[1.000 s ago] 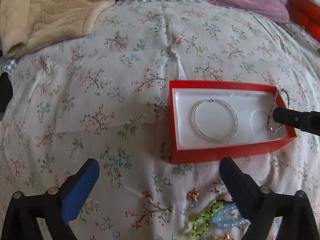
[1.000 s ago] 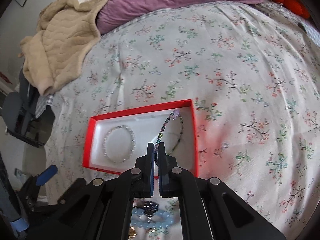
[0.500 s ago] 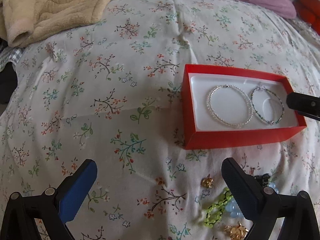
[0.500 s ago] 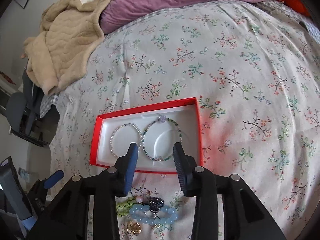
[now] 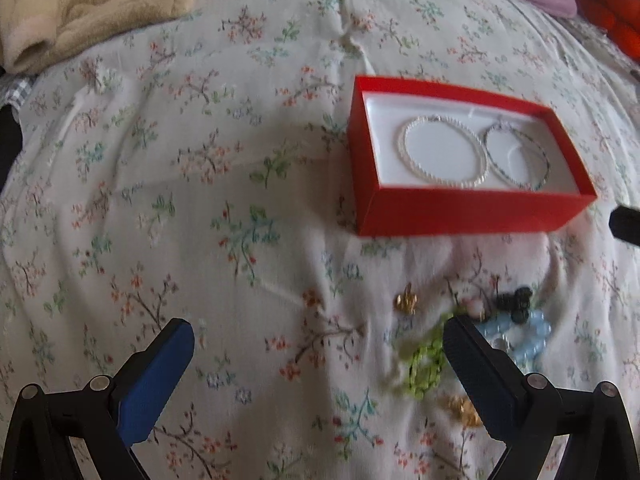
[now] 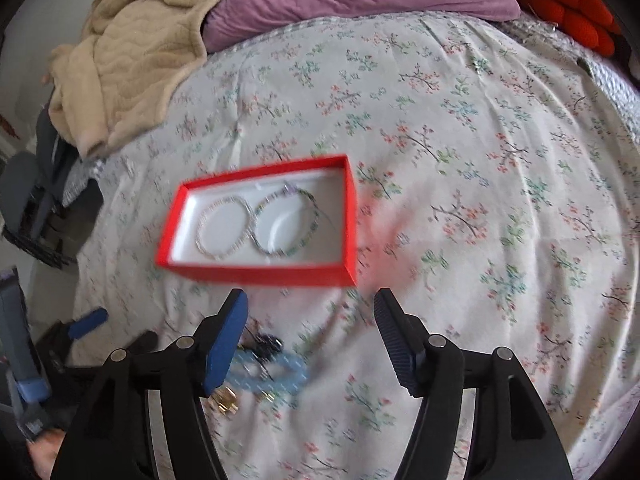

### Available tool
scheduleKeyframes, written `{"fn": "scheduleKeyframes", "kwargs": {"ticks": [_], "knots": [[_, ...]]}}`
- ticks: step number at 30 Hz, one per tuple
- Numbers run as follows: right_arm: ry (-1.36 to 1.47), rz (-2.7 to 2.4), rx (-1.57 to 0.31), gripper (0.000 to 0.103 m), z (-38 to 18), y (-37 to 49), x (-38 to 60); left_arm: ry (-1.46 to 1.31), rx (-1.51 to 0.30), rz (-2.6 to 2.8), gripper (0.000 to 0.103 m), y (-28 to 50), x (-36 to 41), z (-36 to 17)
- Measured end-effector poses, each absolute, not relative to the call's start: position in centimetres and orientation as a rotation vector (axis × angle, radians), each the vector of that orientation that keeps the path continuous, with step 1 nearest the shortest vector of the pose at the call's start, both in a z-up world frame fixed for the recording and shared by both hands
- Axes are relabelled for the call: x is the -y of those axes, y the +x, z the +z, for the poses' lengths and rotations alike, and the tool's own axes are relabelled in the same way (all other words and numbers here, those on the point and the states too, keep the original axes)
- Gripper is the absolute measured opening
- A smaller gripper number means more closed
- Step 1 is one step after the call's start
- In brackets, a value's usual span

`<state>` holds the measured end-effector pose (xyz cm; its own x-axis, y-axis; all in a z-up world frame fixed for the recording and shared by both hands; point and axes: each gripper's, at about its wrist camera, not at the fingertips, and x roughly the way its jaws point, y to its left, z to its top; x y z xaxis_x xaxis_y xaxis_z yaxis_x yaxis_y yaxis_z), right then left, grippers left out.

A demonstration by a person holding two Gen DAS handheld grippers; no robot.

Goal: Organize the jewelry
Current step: 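Move both open tools back toward the remaining jewelry pile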

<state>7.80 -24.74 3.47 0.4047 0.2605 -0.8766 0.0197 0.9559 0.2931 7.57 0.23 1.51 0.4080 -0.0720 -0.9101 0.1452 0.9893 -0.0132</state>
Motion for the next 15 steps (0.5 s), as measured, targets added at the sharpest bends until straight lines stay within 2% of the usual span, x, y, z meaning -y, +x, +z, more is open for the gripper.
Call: {"fn": "scheduleKeyframes", "kwargs": {"ticks": [15], "knots": [[0.212, 0.096, -1.247, 0.070, 0.7, 3.5, 26.2, 0.060, -1.237, -0.162, 0.102, 5.5, -0.4, -1.0]]}}
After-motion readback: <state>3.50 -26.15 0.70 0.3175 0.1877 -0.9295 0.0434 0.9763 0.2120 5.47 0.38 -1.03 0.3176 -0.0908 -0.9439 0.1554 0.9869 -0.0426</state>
